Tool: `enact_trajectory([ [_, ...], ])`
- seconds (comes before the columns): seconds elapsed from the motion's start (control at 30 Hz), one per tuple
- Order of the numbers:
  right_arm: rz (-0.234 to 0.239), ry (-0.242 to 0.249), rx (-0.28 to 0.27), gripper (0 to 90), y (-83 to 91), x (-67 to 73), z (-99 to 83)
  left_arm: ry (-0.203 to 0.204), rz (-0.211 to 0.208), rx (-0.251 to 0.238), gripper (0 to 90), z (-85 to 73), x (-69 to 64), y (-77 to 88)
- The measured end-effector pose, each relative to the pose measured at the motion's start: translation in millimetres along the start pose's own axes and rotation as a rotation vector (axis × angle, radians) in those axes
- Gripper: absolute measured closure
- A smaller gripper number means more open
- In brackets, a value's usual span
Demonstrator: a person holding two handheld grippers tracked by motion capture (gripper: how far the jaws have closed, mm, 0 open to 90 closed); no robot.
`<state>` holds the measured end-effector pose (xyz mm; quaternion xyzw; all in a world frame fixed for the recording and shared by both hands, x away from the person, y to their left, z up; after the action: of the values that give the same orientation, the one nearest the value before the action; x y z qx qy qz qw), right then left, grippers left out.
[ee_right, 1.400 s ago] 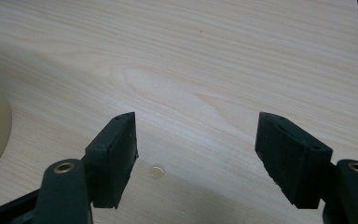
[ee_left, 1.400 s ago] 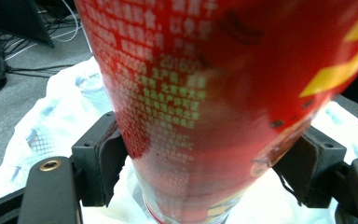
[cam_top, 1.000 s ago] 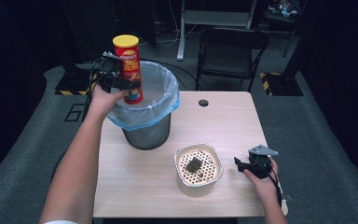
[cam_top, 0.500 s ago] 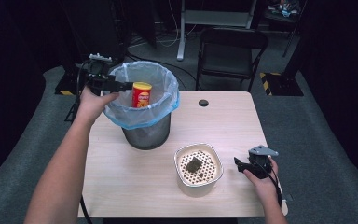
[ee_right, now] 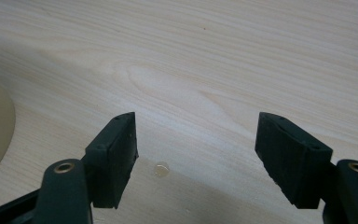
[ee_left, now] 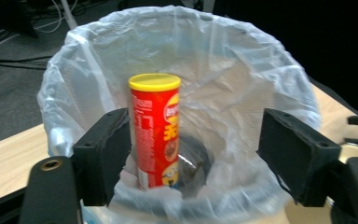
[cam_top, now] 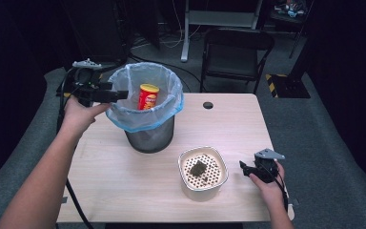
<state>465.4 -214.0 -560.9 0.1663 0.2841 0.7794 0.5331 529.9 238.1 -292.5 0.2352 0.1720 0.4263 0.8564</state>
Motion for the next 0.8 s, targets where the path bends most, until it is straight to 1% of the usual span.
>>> enact_trajectory([
  [0.03,0.002,0.003,-0.001,29.0,-0.1,0.3,0.1,-0.003,-0.009,-0.004,26.1,-0.6,-2.8,3.1],
  [0.07,0.01,0.01,0.001,29.0,0.4,0.9,-0.2,-0.003,-0.009,-0.004,26.6,-0.6,-2.8,3.1],
  [0.1,0.005,0.003,-0.002,29.0,0.3,0.9,0.4,-0.013,-0.026,-0.003,27.4,-3.5,-8.7,9.7],
  [0.13,0.005,0.003,-0.002,29.0,0.3,0.9,0.4,-0.013,-0.026,-0.003,28.3,-3.5,-8.7,9.7],
  [0.17,0.01,0.011,0.0,29.0,1.0,0.8,0.0,-0.023,-0.036,-0.006,28.3,-5.7,-12.1,13.8],
  [0.2,0.01,0.007,0.0,29.0,1.2,0.2,-0.2,-0.032,-0.05,-0.005,29.3,-9.7,-16.8,19.2],
  [0.23,0.01,0.007,0.0,29.0,1.2,0.2,-0.2,-0.032,-0.05,-0.005,29.4,-9.7,-16.8,19.2],
  [0.27,0.005,0.004,-0.001,29.0,1.1,-0.9,-0.5,-0.038,-0.059,-0.004,29.4,-15.2,-21.6,24.5],
  [0.3,0.005,0.004,-0.001,29.0,1.1,-0.9,-0.5,-0.038,-0.059,-0.004,29.4,-15.2,-21.6,24.5],
  [0.33,0.007,0.003,-0.001,29.0,1.1,-1.1,-0.6,-0.041,-0.067,-0.005,29.4,-18.7,-24.9,28.0],
  [0.37,0.004,-0.002,-0.002,29.0,1.1,-1.3,-0.2,-0.043,-0.086,-0.017,29.5,-23.4,-30.0,32.9],
  [0.4,0.004,-0.002,-0.002,29.0,1.1,-1.3,-0.2,-0.043,-0.086,-0.017,29.6,-23.4,-30.0,32.9],
  [0.43,0.005,-0.002,-0.004,29.0,1.3,-1.0,0.0,-0.042,-0.11,-0.024,29.7,-29.8,-35.1,37.6],
  [0.47,0.007,0.004,-0.002,29.0,1.5,-1.1,-0.2,-0.042,-0.11,-0.024,29.9,-29.8,-35.1,37.6],
  [0.5,0.007,0.004,-0.002,29.0,1.5,-1.1,-0.2,-0.04,-0.116,-0.022,29.9,-33.6,-37.2,39.5],
  [0.57,0.004,0.003,0.0,29.0,1.4,-0.8,-0.5,-0.046,-0.123,-0.017,30.1,-45.6,-41.3,44.0],
  [0.63,0.001,0.001,-0.004,29.0,1.3,-0.7,0.1,-0.047,-0.128,-0.02,30.1,-53.9,-43.5,46.2],
  [0.67,0.001,0.001,-0.004,29.0,1.3,-0.7,0.1,-0.047,-0.128,-0.02,30.1,-53.9,-43.5,46.2],
  [0.7,0.001,-0.007,-0.005,29.0,1.4,-0.1,0.2,-0.048,-0.13,-0.02,30.1,-62.5,-45.0,47.3],
  [0.73,0.001,-0.007,-0.005,29.0,1.4,-0.1,0.2,-0.048,-0.13,-0.02,30.1,-62.5,-45.0,47.3],
  [0.8,0.003,0.0,-0.003,29.0,1.4,-0.4,-0.3,-0.056,-0.116,-0.006,30.2,-73.7,-45.0,46.7],
])
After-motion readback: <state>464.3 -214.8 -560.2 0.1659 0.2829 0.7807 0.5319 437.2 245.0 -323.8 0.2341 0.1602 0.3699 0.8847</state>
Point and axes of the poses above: each handheld gripper's, and its own axes: y roughly backward along the jaws, z roughly out of its top, x roughly to its left, the point moved 10 cm from there along -y, roughly forward along the jaws, and after that the axes turned 1 degree about y, right-handed, at the moved point
